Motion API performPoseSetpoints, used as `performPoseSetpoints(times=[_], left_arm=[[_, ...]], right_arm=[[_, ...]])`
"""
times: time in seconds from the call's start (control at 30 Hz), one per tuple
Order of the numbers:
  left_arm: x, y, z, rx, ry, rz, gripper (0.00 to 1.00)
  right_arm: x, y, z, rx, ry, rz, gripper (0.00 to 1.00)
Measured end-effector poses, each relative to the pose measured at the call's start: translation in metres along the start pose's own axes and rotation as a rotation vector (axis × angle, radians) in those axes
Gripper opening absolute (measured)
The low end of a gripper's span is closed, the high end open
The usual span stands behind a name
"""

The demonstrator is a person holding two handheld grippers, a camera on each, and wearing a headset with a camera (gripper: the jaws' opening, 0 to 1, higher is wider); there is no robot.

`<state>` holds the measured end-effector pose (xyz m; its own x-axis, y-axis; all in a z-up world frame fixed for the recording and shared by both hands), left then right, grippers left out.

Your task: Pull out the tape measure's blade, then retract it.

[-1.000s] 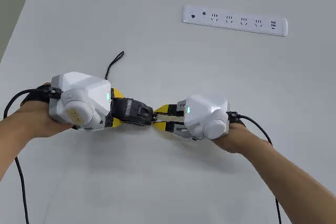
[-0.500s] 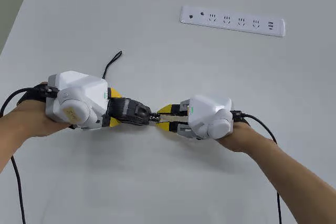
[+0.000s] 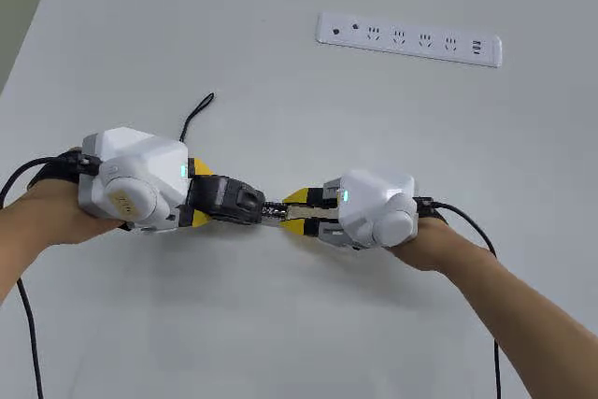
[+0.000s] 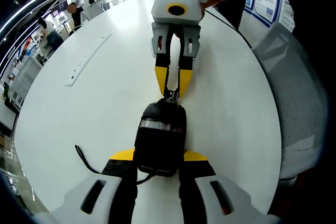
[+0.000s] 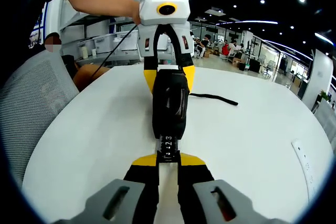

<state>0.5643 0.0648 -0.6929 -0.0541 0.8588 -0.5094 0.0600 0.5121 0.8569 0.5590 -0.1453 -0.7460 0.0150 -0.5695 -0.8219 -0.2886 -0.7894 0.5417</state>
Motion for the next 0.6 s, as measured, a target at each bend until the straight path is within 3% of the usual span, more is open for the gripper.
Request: performPoseSetpoints(times=[0.6], left_arm=[[-0.0025, -0.0022, 0.0006, 0.009, 0.006, 0.008, 0.25]], right_arm=[[0.0081, 0.0102, -0.0022, -0.005, -0.005, 0.013, 0.11]])
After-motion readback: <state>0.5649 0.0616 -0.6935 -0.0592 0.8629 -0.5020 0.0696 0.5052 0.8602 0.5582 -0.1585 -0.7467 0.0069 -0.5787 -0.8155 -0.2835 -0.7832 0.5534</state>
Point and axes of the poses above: the centre of the closed fingertips' face, and the gripper's own axes: y roughly backward along the fingers, z roughly to its left, x roughly out of its underside, the point moved 10 cm from there along y, roughly backward along the fingers, and after that the axes turned 12 degrees about x, right-handed, at the moved point
